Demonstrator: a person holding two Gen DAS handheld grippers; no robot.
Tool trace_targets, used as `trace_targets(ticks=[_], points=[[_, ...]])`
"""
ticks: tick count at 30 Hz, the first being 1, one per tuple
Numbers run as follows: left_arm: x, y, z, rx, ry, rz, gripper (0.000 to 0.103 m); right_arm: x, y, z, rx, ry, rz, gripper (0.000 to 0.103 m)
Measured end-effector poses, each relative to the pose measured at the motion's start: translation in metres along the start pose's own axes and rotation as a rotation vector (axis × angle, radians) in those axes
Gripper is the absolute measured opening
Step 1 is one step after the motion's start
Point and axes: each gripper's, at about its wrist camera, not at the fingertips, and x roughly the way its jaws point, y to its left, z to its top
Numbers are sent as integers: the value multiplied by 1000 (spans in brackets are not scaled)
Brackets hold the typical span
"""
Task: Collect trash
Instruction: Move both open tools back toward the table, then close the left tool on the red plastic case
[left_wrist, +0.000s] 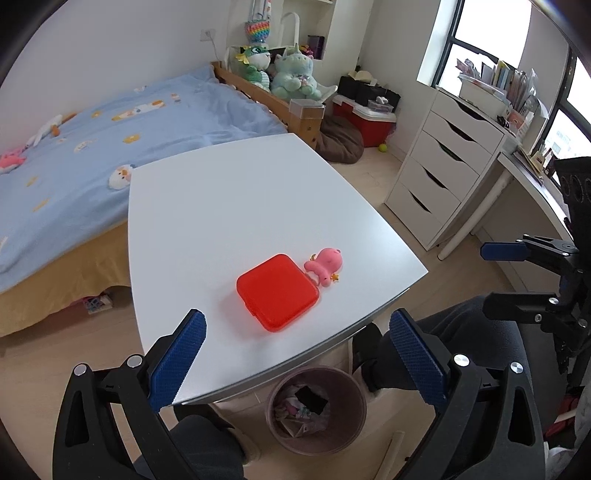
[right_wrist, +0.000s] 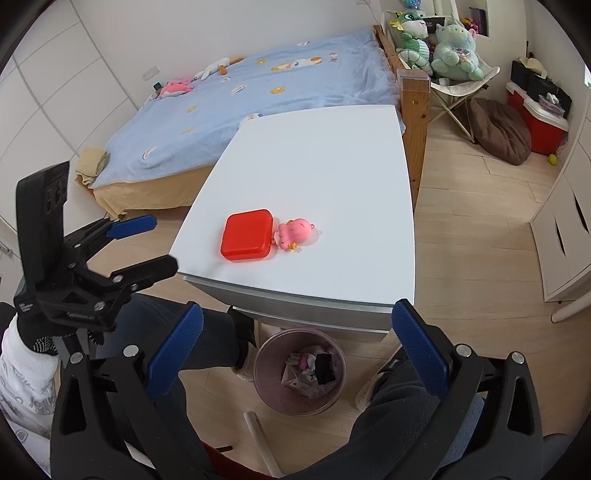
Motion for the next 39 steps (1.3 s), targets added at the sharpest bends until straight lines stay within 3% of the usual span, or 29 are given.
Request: trace_targets(ticks=[18,39], points=[[85,13,13,21,162,22,96,9,-13,15,24,4,-26,100],[105,13,8,32,139,85,92,15,-16,12,35,13,-18,100]])
